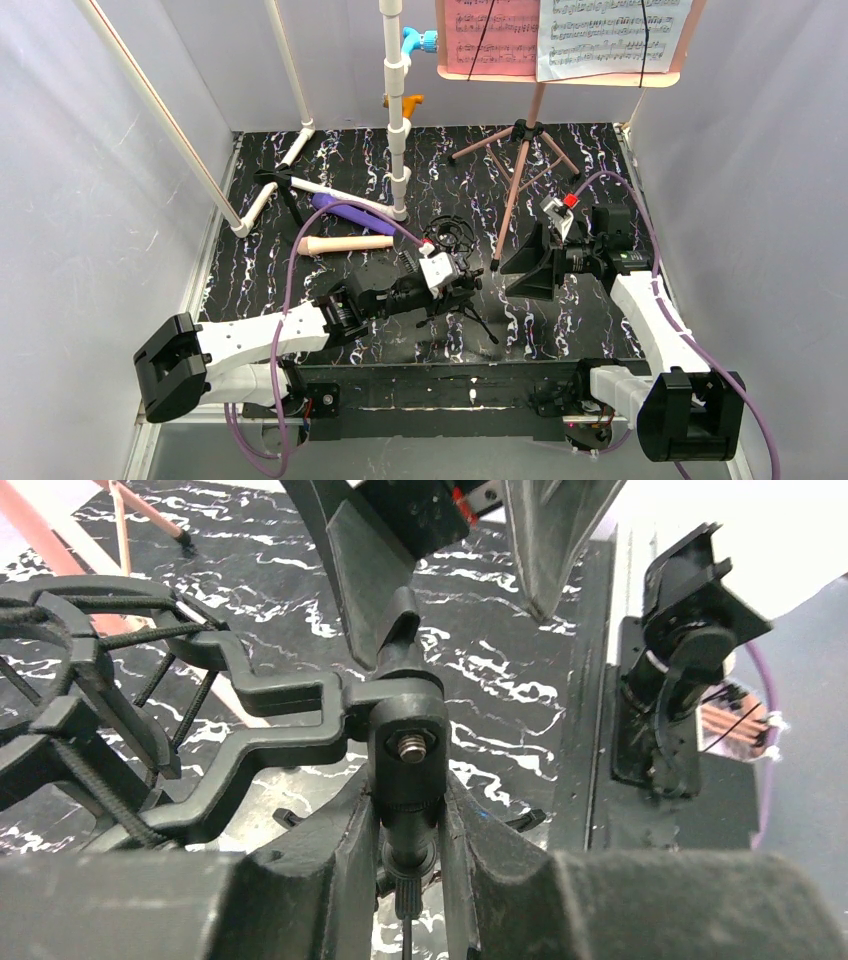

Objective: Pack up the instrument practice props
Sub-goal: Place the microphone stand at the center of the board.

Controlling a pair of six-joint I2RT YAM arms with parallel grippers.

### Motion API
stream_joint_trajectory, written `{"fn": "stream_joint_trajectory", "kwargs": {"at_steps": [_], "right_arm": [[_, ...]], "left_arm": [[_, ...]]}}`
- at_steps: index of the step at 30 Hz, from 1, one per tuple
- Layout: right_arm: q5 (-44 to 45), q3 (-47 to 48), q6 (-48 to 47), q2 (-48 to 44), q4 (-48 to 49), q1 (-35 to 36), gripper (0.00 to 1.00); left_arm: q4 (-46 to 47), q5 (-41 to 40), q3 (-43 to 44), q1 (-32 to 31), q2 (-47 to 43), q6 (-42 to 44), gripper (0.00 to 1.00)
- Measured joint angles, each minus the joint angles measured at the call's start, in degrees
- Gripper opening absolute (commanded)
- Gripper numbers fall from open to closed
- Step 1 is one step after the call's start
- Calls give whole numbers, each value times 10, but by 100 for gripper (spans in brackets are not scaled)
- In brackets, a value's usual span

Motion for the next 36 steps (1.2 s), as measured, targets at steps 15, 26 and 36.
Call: {"fn": "stream_joint_trajectory", "kwargs": {"at_steps": [15, 26, 36], "right_arm": [[28, -38, 129, 26, 135, -5, 98], [41, -38, 116, 63, 163, -40, 98], [41, -35, 24, 121, 109, -71, 98]], "left_arm": [[-92, -151, -32, -6, -93, 83, 0], [-248, -410, -46, 66, -294, 97, 0], [-341, -590, -90, 213, -343, 31, 0]]}}
